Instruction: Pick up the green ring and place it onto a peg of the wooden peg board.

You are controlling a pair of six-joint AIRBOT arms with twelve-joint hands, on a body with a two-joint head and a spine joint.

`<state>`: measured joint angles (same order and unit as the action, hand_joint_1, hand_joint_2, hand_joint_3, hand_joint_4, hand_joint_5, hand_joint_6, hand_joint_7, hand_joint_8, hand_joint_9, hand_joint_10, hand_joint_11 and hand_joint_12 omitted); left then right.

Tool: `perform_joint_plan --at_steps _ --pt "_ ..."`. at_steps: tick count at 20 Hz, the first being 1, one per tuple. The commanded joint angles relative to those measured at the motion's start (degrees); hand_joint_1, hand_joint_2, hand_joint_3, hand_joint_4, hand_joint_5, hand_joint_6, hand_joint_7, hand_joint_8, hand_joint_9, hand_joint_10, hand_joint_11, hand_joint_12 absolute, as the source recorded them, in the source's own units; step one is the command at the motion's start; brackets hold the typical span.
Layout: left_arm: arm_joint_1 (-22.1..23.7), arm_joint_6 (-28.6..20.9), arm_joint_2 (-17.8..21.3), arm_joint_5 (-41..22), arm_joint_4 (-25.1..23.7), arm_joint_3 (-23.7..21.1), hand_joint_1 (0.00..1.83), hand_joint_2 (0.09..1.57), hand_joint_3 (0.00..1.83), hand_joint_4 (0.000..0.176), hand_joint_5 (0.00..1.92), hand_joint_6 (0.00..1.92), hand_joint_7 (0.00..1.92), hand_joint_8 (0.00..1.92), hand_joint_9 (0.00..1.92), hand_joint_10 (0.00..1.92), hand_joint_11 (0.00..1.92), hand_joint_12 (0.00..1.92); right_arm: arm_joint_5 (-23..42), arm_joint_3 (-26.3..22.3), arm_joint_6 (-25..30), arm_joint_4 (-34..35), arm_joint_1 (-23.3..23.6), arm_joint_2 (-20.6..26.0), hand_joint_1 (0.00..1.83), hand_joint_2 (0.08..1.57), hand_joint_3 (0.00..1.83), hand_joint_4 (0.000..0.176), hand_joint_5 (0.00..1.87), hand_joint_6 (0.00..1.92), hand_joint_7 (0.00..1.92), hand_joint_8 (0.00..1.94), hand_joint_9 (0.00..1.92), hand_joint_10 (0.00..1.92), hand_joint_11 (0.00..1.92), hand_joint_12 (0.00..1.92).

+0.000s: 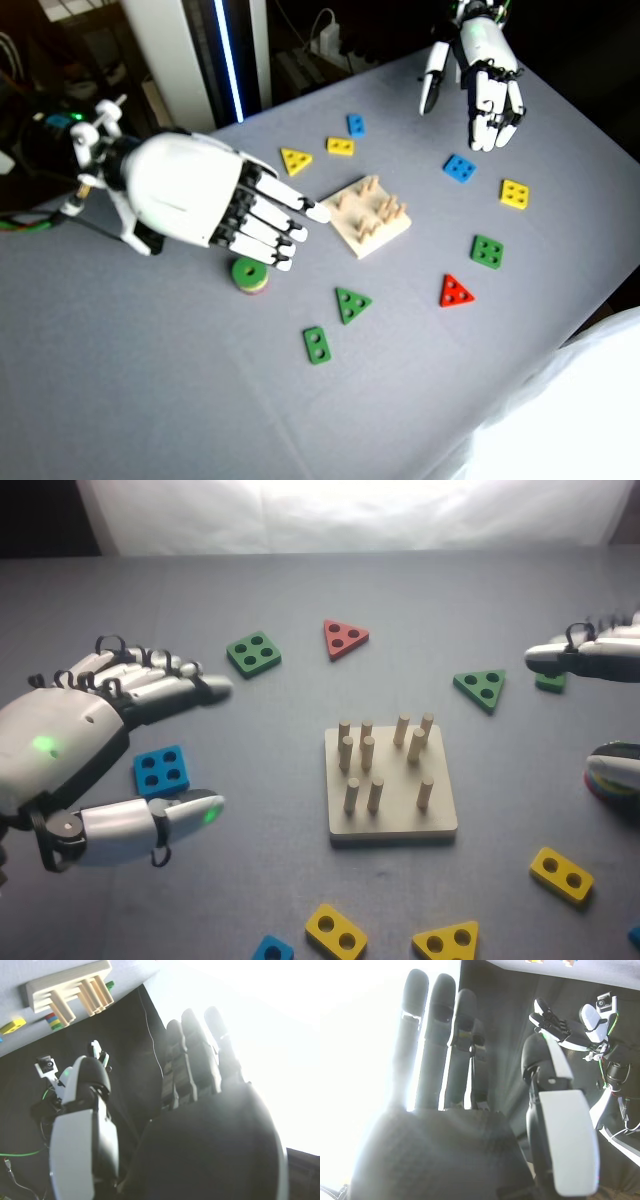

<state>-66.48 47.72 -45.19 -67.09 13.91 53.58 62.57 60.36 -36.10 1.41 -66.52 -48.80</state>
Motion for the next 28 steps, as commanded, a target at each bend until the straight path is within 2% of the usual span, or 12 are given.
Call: perform_joint_plan --at_steps 1,2,3,7,8,9,13,16,18,21,23,28 --pt "0.73 -0.33 -0.33 -6.45 -1.12 0.09 0.53 1.08 0.00 0.103 0.48 0.01 0.29 0.00 0.20 0.02 0.00 0.35 6.64 0.23 -0.15 0.95 0.37 -0.08 0.82 1.14 0.00 0.105 0.37 0.00 0.32 0.00 0.38 0.01 0.13 0.77" --pt "0.73 -0.48 -0.36 -6.47 -1.12 0.18 0.52 1.08 0.00 0.102 0.47 0.00 0.28 0.00 0.20 0.01 0.00 0.35 5.95 0.21 -0.69 1.00 0.36 -0.08 0.84 1.13 0.00 0.101 0.36 0.00 0.31 0.00 0.37 0.00 0.11 0.81" --pt "0.73 -0.59 -0.40 -6.47 -1.12 0.27 0.50 1.08 0.00 0.110 0.47 0.00 0.30 0.00 0.22 0.01 0.00 0.38 4.58 0.24 -1.22 1.03 0.36 -0.08 0.85 1.11 0.00 0.124 0.33 0.00 0.30 0.00 0.36 0.00 0.09 0.85" --pt "0.70 -0.61 -0.56 -6.41 -1.23 0.36 0.54 1.08 0.00 0.100 0.47 0.00 0.30 0.00 0.22 0.00 0.00 0.33 -0.02 0.80 -1.28 0.45 -0.22 -0.07 0.78 0.97 0.00 0.134 0.24 0.00 0.28 0.00 0.38 0.00 0.06 1.00" --pt "0.68 -0.64 -0.62 -6.38 -1.20 0.37 0.55 1.08 0.00 0.101 0.47 0.00 0.29 0.00 0.21 0.00 0.00 0.31 -0.65 0.93 -1.29 0.46 -0.46 -0.05 0.77 0.95 0.00 0.160 0.20 0.00 0.26 0.00 0.38 0.00 0.06 1.01" --pt "0.63 -0.83 -0.76 -6.36 -1.16 0.45 0.57 1.07 0.00 0.096 0.48 0.00 0.30 0.00 0.23 0.00 0.00 0.34 -1.44 1.01 -1.58 0.74 -0.65 -0.05 0.77 0.93 0.00 0.161 0.18 0.00 0.24 0.00 0.38 0.00 0.08 0.98" --pt "0.44 -1.53 -0.96 -5.78 -1.41 0.69 0.58 1.08 0.00 0.098 0.45 0.00 0.33 0.00 0.24 0.00 0.00 0.39 -5.30 1.44 -5.16 2.84 -0.99 -0.05 0.86 0.88 0.00 0.140 0.21 0.01 0.26 0.01 0.42 0.01 0.15 0.93" --pt "0.43 -1.82 -0.97 -5.51 -1.64 0.77 0.64 1.07 0.00 0.101 0.45 0.00 0.36 0.00 0.27 0.01 0.00 0.46 -8.52 2.76 -5.21 2.93 -0.99 -0.06 0.92 0.87 0.00 0.156 0.19 0.00 0.23 0.00 0.40 0.00 0.16 0.84" --pt "0.43 -2.66 -1.43 -5.60 -1.69 1.07 0.63 1.08 0.00 0.102 0.44 0.00 0.35 0.00 0.27 0.00 0.00 0.43 -9.92 2.95 -6.65 3.95 -0.99 -0.07 0.95 0.86 0.00 0.136 0.21 0.01 0.25 0.01 0.40 0.01 0.15 0.89" --pt "0.41 -3.21 -1.71 -5.55 -1.84 1.26 0.65 1.08 0.00 0.098 0.48 0.00 0.38 0.00 0.31 0.01 0.00 0.50 -10.96 2.89 -9.02 5.48 -1.02 -0.68 1.02 0.86 0.00 0.142 0.25 0.00 0.35 0.00 0.53 0.02 0.27 0.99" --pt "0.41 -3.25 -1.67 -5.58 -1.84 1.26 0.63 1.09 0.00 0.111 0.46 0.00 0.37 0.00 0.31 0.00 0.00 0.50 -11.13 3.21 -9.07 5.49 -1.02 -1.21 1.01 0.87 0.00 0.150 0.29 0.00 0.40 0.00 0.57 0.01 0.24 0.95" --pt "0.41 -4.08 -2.15 -5.72 -1.97 1.36 0.71 1.08 0.00 0.085 0.54 0.01 0.41 0.00 0.34 0.01 0.00 0.53 -11.84 4.20 -9.38 6.12 -0.49 -2.49 1.05 0.91 0.00 0.118 0.40 0.00 0.52 0.00 0.65 0.01 0.33 0.93"
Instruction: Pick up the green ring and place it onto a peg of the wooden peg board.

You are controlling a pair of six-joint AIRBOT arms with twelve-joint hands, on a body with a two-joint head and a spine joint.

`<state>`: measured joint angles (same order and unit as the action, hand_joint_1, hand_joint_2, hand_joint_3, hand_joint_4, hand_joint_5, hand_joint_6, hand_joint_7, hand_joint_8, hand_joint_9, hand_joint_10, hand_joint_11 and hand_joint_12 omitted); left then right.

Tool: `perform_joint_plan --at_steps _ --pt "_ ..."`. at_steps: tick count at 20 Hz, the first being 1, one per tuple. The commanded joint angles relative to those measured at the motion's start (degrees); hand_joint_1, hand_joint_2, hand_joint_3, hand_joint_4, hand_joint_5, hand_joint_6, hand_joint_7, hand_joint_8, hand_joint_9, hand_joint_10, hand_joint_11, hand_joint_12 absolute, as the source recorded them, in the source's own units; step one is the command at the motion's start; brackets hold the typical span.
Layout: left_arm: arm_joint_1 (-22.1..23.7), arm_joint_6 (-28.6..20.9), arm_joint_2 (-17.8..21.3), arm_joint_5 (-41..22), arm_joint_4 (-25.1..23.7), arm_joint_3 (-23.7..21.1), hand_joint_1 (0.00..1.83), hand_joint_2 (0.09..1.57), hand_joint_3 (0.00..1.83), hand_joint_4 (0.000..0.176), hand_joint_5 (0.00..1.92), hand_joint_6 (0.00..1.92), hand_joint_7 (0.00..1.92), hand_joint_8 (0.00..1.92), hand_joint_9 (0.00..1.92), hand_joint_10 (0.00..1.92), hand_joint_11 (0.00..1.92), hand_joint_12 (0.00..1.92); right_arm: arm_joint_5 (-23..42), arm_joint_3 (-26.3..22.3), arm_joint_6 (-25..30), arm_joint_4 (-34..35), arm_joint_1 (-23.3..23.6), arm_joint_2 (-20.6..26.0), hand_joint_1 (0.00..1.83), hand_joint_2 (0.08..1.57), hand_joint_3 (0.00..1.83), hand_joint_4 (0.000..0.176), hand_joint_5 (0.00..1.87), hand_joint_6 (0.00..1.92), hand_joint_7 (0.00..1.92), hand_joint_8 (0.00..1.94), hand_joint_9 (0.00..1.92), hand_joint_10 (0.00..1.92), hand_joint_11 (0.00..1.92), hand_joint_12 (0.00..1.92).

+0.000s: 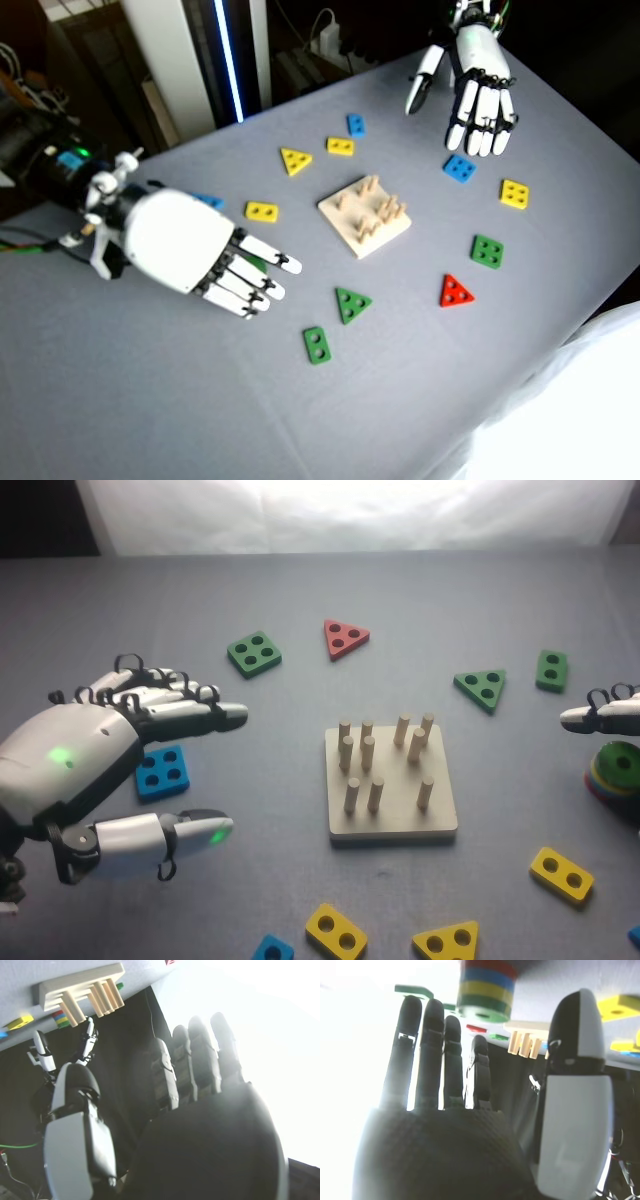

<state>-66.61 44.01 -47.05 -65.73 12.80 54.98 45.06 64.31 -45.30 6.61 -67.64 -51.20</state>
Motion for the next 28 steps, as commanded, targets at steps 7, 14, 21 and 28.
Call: perform_joint_plan --at_steps 7,14,21,28 --pt "0.52 -0.81 -0.45 -7.43 -0.86 -0.08 0.80 1.07 0.00 0.045 0.61 0.01 0.42 0.00 0.33 0.00 0.00 0.62 3.37 1.57 -0.86 0.91 2.08 -1.86 1.07 0.93 0.00 0.059 0.58 0.00 0.66 0.01 0.82 0.04 0.38 1.18" --pt "0.32 -1.68 -0.51 -7.44 -1.01 0.03 0.87 1.11 0.00 0.000 0.70 0.01 0.44 0.00 0.36 0.01 0.00 0.81 3.10 1.73 -1.45 0.89 2.92 -1.94 1.33 1.03 0.00 0.000 0.88 0.01 1.08 0.62 1.12 0.08 0.69 1.06" --pt "0.13 -1.97 -0.51 -7.58 -1.00 0.02 0.85 1.12 0.00 0.000 0.73 0.00 0.44 0.00 0.37 0.00 0.00 0.81 3.01 1.87 -1.85 0.89 3.12 -1.94 1.39 1.06 0.00 0.000 0.97 0.83 1.17 0.60 1.08 1.11 0.83 1.41" --pt "-0.27 -2.23 -0.51 -7.83 -0.86 0.05 0.85 1.12 0.00 0.000 0.76 0.00 0.47 0.00 0.39 0.00 0.00 0.79 5.65 -0.22 -1.77 -5.28 8.14 -1.86 1.29 1.02 0.00 0.000 1.18 0.63 1.27 0.52 1.12 1.28 1.06 1.59"
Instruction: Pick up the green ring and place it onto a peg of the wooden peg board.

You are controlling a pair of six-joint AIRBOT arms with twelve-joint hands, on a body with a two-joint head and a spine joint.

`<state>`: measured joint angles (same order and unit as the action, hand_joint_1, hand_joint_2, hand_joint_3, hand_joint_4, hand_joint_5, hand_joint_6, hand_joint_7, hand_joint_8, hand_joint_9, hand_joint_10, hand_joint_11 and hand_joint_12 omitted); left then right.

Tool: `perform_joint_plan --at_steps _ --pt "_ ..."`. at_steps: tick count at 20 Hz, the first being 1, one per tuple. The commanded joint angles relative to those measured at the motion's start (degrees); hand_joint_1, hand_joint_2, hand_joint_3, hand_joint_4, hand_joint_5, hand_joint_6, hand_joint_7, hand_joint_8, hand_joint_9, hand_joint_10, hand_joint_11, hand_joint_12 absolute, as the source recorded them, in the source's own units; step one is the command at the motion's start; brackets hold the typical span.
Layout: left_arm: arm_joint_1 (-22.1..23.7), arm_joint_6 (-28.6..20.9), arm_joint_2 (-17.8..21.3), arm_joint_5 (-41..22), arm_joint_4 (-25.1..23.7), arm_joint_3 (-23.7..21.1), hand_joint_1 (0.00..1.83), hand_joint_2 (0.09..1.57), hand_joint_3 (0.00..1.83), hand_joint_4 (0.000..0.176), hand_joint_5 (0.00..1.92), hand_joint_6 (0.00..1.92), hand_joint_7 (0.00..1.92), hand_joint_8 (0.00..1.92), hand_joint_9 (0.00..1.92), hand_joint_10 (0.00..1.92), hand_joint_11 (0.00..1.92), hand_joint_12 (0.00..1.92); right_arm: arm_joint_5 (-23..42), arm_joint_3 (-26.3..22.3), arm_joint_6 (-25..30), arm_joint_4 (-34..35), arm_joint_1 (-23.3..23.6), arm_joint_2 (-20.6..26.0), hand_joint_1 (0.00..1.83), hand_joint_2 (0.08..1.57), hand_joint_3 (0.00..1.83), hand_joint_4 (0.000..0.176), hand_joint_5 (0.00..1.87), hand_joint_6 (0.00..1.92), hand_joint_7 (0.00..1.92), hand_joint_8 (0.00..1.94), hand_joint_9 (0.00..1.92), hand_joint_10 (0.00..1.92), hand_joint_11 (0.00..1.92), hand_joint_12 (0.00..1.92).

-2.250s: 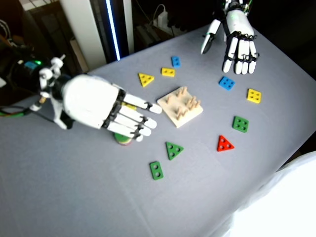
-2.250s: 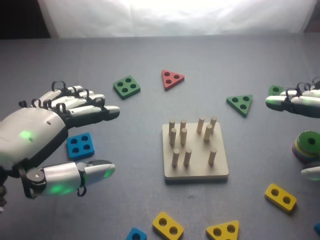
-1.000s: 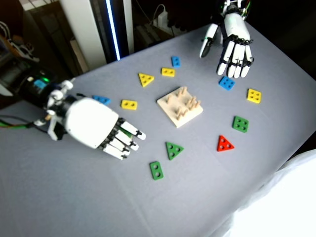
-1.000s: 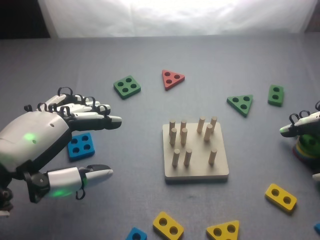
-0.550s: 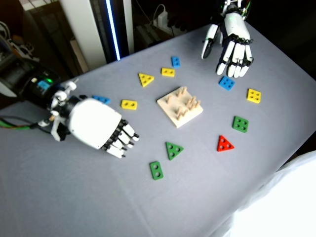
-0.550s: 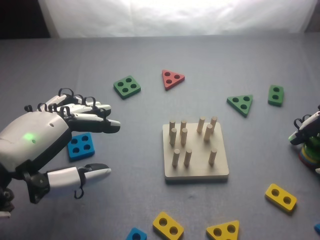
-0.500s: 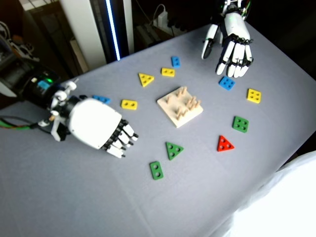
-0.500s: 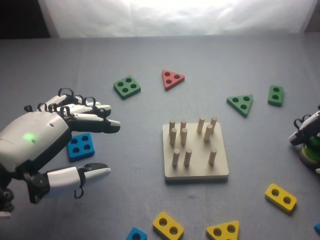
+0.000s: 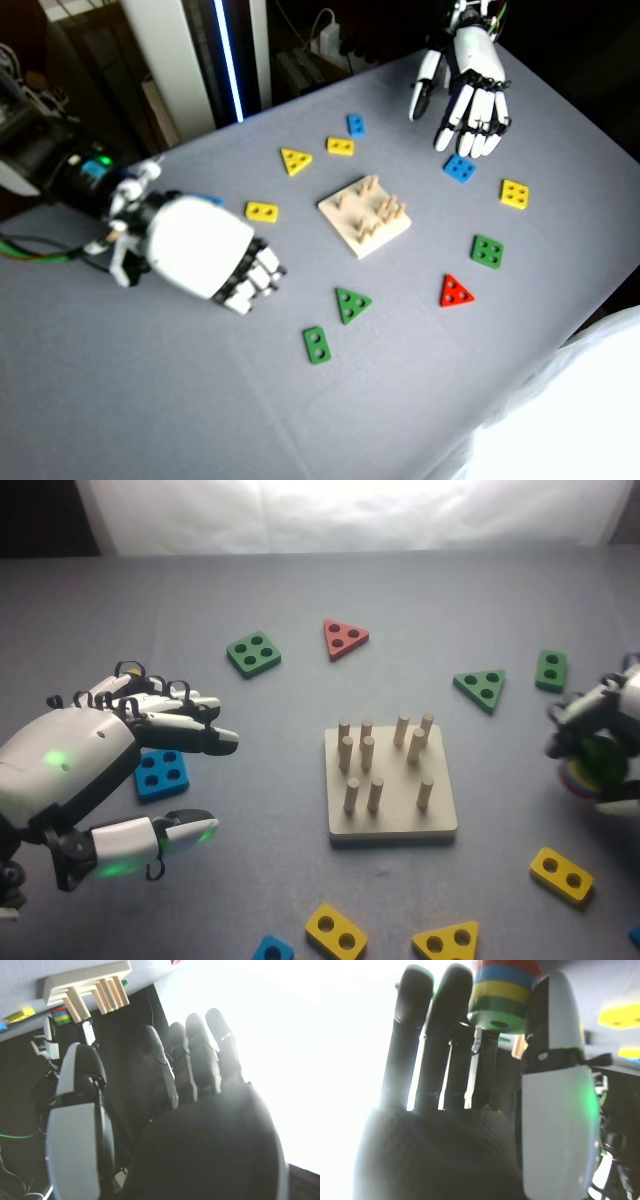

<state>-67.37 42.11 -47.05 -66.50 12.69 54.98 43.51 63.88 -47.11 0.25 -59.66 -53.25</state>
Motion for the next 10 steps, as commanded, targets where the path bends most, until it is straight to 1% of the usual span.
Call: perform_joint_plan --at_steps 1,2,3,4,5,6,7,8,9,10 --pt "0.49 -0.34 -0.51 -7.10 -0.75 0.07 0.85 1.12 0.00 0.000 0.77 0.00 0.48 0.00 0.39 0.01 0.00 0.82 8.01 -0.19 0.45 -0.46 1.21 0.24 1.28 1.01 0.00 0.017 1.19 0.66 1.31 0.43 1.16 1.30 1.12 1.61" --pt "0.49 -0.34 -0.53 -7.22 -0.70 0.07 0.84 1.12 0.00 0.000 0.77 0.00 0.49 0.00 0.40 0.01 0.00 0.82 9.45 -0.47 2.28 -3.00 2.52 0.25 1.28 1.00 0.00 0.018 1.19 0.66 1.35 0.35 1.15 1.25 1.11 1.58" --pt "0.49 -0.34 -0.54 -7.25 -0.67 0.07 0.84 1.13 0.00 0.000 0.76 0.00 0.48 0.00 0.39 0.00 0.00 0.79 9.96 -0.51 3.11 -3.96 2.96 0.25 1.28 1.00 0.00 0.019 1.20 0.65 1.36 0.33 1.17 1.22 1.13 1.54" --pt "0.49 -0.34 -0.58 -7.26 -0.64 0.12 0.84 1.13 0.00 0.000 0.77 0.00 0.48 0.00 0.40 0.00 0.00 0.84 11.10 -0.62 4.74 -6.08 3.88 0.23 1.37 1.02 0.00 0.000 1.13 0.65 1.30 0.30 1.13 1.11 1.06 1.37" --pt "0.49 -0.35 -0.67 -7.25 -0.64 0.19 0.83 1.13 0.00 0.000 0.78 0.00 0.49 0.00 0.40 0.00 0.00 0.83 11.95 -0.73 5.87 -7.52 4.61 0.14 1.40 1.01 0.00 0.000 1.14 0.60 1.28 0.33 1.16 1.01 1.07 1.23" --pt "0.49 -0.36 -0.74 -7.26 -0.59 0.21 0.83 1.13 0.00 0.000 0.78 0.00 0.49 0.00 0.40 0.00 0.00 0.83 12.63 -0.89 6.43 -8.74 5.25 -0.04 1.40 1.01 0.00 0.000 1.15 0.58 1.28 0.32 1.17 0.98 1.08 1.18" --pt "0.49 -0.36 -0.77 -7.27 -0.58 0.22 0.81 1.13 0.00 0.000 0.77 0.00 0.48 0.00 0.40 0.00 0.00 0.84 13.21 -1.09 6.74 -10.03 6.01 -0.28 1.27 1.01 0.00 0.010 1.19 0.60 1.26 0.56 1.25 0.81 1.15 1.28" --pt "0.48 -0.36 -0.78 -7.25 -0.58 0.23 0.81 1.13 0.00 0.000 0.77 0.00 0.48 0.00 0.40 0.00 0.00 0.84 13.47 -1.24 6.93 -11.19 6.83 -0.56 1.27 1.01 0.00 0.010 1.19 0.60 1.26 0.56 1.25 0.81 1.15 1.28" --pt "0.44 -0.36 -0.77 -7.25 -0.58 0.23 0.81 1.14 0.00 0.000 0.78 0.00 0.49 0.00 0.41 0.00 0.00 0.88 13.57 -1.28 7.24 -12.46 7.59 -0.93 1.27 1.02 0.00 0.000 1.23 0.50 1.22 0.69 1.24 0.98 1.18 1.42" --pt "0.41 -0.40 -0.77 -7.25 -0.58 0.25 0.81 1.14 0.00 0.000 0.78 0.00 0.49 0.00 0.41 0.00 0.00 0.89 13.57 -1.27 7.64 -13.80 8.41 -1.34 1.27 1.02 0.00 0.000 1.23 0.48 1.22 0.72 1.22 1.05 1.18 1.47"
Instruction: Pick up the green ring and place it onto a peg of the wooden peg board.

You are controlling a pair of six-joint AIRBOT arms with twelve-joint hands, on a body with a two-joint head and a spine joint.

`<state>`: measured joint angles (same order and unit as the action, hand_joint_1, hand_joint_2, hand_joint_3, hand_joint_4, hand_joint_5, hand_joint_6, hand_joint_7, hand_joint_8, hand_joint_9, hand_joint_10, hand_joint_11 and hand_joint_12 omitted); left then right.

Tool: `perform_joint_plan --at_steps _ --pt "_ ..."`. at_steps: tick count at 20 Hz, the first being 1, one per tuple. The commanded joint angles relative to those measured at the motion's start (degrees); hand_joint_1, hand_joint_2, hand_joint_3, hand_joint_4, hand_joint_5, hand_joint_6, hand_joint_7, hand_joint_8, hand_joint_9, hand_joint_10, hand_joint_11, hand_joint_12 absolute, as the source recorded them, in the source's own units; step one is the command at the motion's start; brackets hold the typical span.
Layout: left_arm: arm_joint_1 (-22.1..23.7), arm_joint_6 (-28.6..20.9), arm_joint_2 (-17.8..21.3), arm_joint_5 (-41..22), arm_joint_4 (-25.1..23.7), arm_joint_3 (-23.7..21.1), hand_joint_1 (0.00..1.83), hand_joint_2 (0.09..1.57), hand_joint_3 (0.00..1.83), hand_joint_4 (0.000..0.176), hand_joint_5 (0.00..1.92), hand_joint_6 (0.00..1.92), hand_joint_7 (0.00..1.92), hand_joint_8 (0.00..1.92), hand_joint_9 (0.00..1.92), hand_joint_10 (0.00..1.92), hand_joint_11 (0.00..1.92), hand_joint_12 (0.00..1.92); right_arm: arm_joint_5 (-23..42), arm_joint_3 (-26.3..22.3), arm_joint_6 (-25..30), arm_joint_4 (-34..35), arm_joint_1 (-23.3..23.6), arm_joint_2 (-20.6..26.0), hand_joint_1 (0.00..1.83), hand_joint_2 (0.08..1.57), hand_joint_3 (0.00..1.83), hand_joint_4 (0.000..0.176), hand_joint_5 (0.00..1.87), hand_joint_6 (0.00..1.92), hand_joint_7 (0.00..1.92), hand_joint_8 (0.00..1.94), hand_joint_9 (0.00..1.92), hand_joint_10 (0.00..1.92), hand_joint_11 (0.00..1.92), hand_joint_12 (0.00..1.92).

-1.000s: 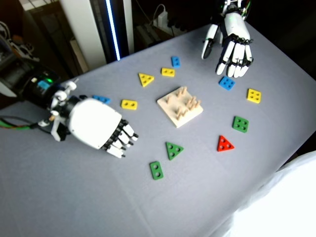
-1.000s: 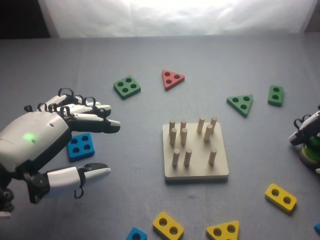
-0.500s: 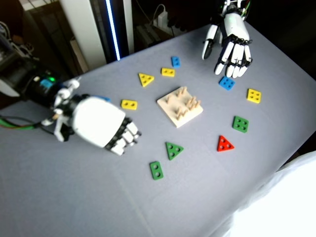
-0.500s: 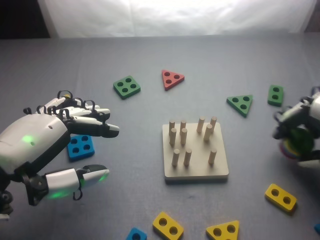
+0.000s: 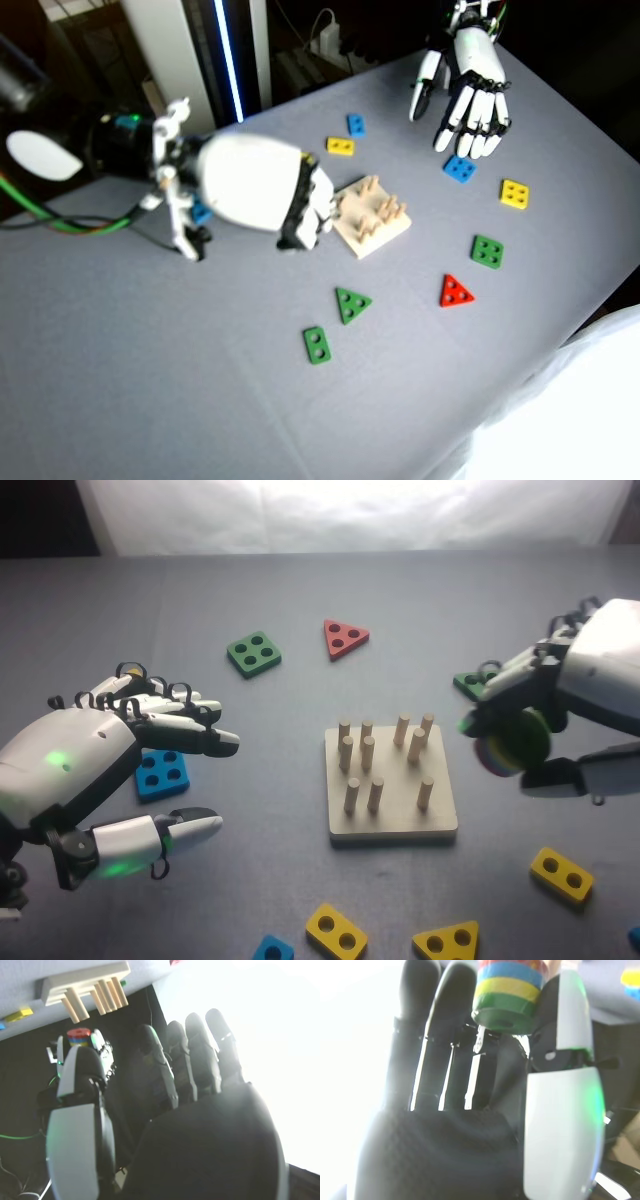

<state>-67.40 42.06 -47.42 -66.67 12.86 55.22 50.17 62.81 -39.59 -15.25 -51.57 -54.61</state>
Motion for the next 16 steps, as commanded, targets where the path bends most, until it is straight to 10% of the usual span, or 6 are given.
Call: perform_joint_plan --at_steps 1,7,9,12,16 --pt "0.43 -0.37 -0.39 -7.08 -0.75 0.06 0.81 1.14 0.00 0.000 0.78 0.00 0.49 0.00 0.41 0.00 0.00 0.89 6.88 -0.15 0.62 0.22 1.13 -0.45 1.27 1.02 0.00 0.000 1.24 0.47 1.22 0.72 1.21 1.07 1.18 1.48" --pt "0.43 -0.42 -0.39 -7.28 -0.77 0.05 0.77 1.14 0.00 0.022 0.74 0.00 0.48 0.00 0.40 0.00 0.00 0.84 4.12 0.90 3.15 -6.23 4.12 -3.40 1.29 1.06 0.00 0.000 1.28 0.22 1.05 1.15 1.20 1.38 1.22 1.63" --pt "0.43 -0.44 -0.38 -7.25 -0.77 0.10 0.79 1.14 0.00 0.014 0.74 0.00 0.48 0.00 0.40 0.00 0.00 0.86 2.42 1.07 3.17 -7.81 4.69 -4.11 1.28 1.09 0.00 0.000 1.16 0.42 0.98 1.27 1.20 1.38 1.23 1.60" --pt "0.43 -0.45 -0.38 -7.40 -0.76 0.14 0.81 1.13 0.00 0.000 0.73 0.00 0.49 0.00 0.42 0.00 0.00 0.93 0.99 1.27 3.17 -8.62 4.75 -4.83 1.20 1.06 0.00 0.000 1.10 0.77 0.88 1.59 1.20 1.88 1.35 1.91" --pt "0.40 -0.48 -0.41 -7.39 -0.61 0.11 0.82 1.14 0.00 0.000 0.69 0.00 0.45 0.00 0.40 0.00 0.00 0.93 -0.53 1.77 3.17 -9.35 4.93 -5.75 1.19 1.09 0.00 0.000 1.02 0.91 0.86 1.57 1.16 1.84 1.30 1.92"
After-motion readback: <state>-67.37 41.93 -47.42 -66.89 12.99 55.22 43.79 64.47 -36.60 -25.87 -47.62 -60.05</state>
